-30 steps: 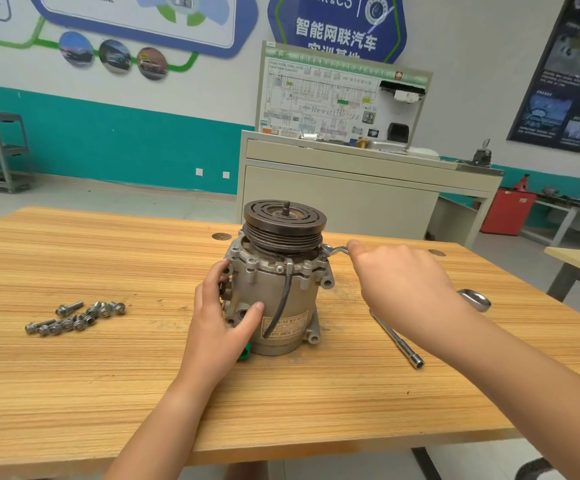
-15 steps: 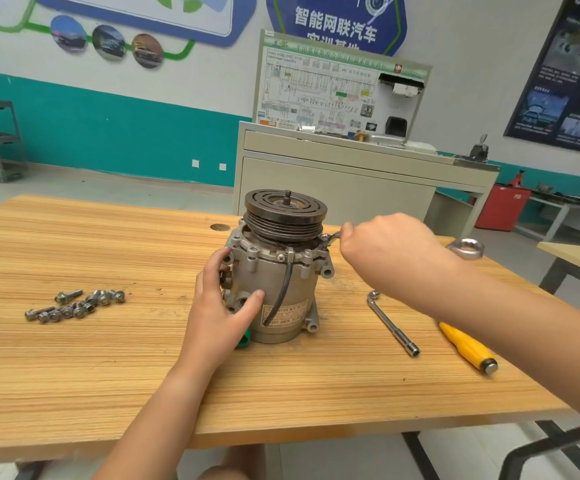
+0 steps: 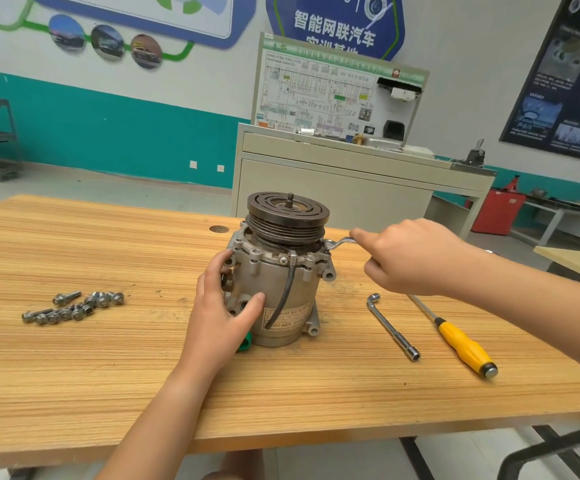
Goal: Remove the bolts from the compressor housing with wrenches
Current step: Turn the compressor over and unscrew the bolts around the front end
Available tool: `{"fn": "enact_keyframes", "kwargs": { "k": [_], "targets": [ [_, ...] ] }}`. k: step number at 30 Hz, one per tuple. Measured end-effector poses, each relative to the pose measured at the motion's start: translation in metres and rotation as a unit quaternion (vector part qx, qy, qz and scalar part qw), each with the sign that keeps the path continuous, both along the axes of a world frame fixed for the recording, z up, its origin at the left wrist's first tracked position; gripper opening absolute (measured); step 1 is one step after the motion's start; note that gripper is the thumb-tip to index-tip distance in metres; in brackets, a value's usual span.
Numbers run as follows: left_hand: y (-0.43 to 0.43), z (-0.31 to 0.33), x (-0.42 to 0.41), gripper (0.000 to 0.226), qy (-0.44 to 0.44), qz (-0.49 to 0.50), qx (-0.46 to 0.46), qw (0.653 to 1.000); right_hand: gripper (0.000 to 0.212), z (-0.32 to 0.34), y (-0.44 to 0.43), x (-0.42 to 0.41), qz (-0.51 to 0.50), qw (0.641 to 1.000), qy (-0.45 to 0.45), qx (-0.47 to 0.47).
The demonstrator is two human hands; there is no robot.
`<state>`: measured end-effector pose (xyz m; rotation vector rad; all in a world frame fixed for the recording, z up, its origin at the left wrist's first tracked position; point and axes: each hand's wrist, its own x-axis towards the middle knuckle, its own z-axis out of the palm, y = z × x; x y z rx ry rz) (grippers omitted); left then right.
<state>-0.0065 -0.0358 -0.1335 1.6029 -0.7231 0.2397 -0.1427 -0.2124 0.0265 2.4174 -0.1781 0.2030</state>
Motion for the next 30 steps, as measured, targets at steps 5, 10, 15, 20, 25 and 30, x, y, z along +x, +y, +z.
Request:
{"fn": "enact_keyframes", "kwargs": {
  "k": [5,10,15,20,25,30],
  "targets": [
    [0.0,0.0,-0.001,0.073,0.005,0.003,0.003,1.0,0.049,-0.003,-0.04,0.021,0.03,0.999,-0.016,-0.009],
    [0.001,0.001,-0.001,0.072,-0.002,0.005,0.008,1.0,0.031,-0.024,-0.05,0.06,0.129,0.984,-0.112,0.049],
    [0.001,0.001,-0.002,0.072,0.004,0.011,0.015,1.0,0.025,-0.032,-0.044,0.074,0.225,0.948,-0.198,0.107],
    [0.0,0.0,-0.001,0.072,0.005,0.013,0.017,1.0,0.038,-0.017,-0.031,0.043,0.137,0.818,-0.41,0.38],
    [0.001,0.002,-0.003,0.071,-0.006,0.012,0.016,1.0,0.045,-0.019,-0.007,-0.009,0.004,0.949,-0.239,0.207],
    [0.001,0.003,-0.003,0.073,-0.008,0.015,0.02,1.0,0.053,-0.026,0.018,-0.014,-0.067,0.974,-0.143,0.164]
  ]
}}
